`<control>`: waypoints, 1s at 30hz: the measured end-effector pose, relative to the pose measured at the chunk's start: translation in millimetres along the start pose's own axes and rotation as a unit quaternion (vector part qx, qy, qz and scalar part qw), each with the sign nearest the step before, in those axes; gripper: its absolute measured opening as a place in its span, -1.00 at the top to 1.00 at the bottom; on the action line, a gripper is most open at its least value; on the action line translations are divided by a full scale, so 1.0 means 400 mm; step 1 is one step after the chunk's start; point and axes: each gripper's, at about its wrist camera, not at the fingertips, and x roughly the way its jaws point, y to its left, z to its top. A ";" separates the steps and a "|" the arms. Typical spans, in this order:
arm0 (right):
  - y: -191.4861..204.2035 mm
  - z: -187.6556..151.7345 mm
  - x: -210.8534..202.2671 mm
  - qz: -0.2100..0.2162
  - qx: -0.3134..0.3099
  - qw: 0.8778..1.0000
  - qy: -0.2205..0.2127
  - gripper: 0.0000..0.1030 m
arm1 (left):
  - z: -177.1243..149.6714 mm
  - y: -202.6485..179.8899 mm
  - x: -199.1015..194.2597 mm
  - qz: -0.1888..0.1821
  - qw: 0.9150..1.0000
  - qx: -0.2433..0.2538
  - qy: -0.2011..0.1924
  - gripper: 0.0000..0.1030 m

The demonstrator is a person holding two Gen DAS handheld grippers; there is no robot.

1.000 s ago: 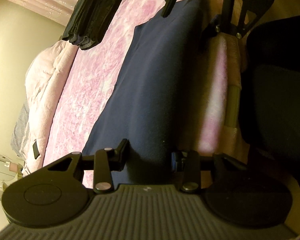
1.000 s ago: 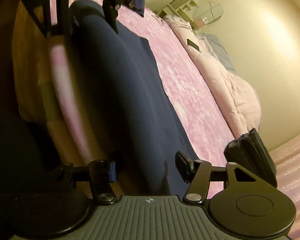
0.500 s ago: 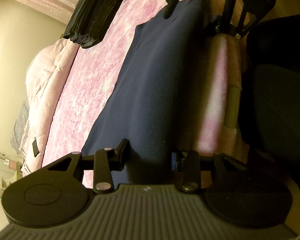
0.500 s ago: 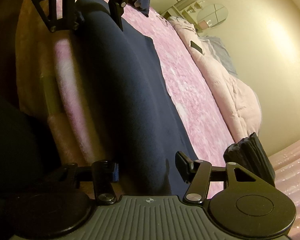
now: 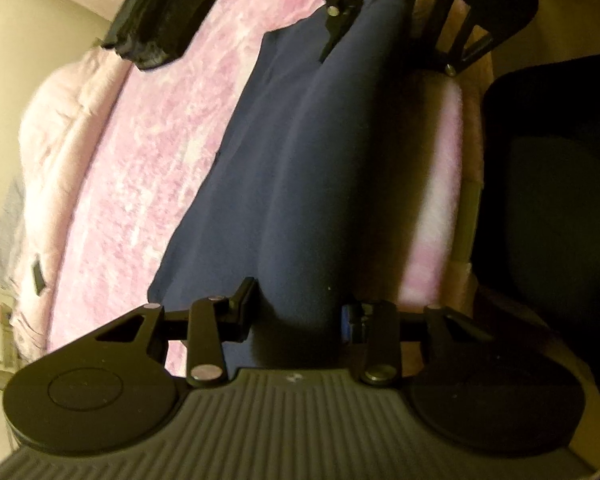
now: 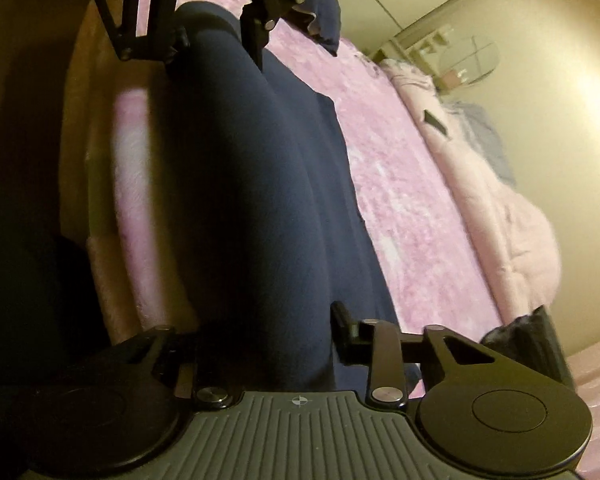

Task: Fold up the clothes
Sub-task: 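Grasp the folded navy top end with the left gripper while the right gripper grasps beside it, then carry the folded navy top with both grippers toward the stack of dark clothes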

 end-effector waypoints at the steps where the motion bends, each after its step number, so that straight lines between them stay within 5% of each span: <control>1: -0.015 0.002 0.000 0.011 0.005 1.000 0.003 0.54 | 0.005 0.012 -0.004 -0.009 1.000 -0.003 0.005 0.40; 16: -0.395 0.139 -0.244 0.144 0.023 0.986 0.084 0.67 | 0.173 0.298 -0.291 -0.137 0.988 -0.069 0.009 0.51; 23: -0.546 0.146 -0.395 0.130 0.031 0.985 0.109 0.67 | 0.295 0.409 -0.393 -0.153 0.986 -0.056 -0.019 0.50; 30: -0.676 0.140 -0.461 0.075 0.044 0.988 0.127 0.67 | 0.400 0.511 -0.405 -0.117 0.991 -0.025 -0.057 0.50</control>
